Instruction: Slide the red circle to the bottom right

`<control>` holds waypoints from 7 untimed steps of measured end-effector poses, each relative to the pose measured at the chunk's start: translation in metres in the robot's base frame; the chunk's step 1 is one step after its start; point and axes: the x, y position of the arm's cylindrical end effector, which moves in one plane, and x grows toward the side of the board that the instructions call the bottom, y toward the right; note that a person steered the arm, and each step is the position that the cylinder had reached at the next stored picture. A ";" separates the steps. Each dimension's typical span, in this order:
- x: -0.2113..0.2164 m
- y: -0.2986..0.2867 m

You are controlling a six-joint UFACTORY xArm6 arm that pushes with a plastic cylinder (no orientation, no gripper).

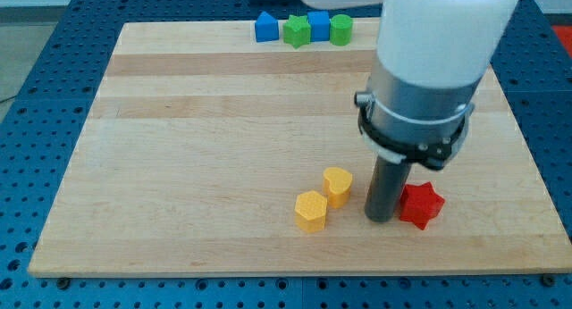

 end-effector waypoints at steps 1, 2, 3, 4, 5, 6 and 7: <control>-0.022 0.012; -0.020 -0.001; -0.035 -0.011; -0.061 -0.010; -0.069 0.023; -0.065 0.061; -0.059 0.070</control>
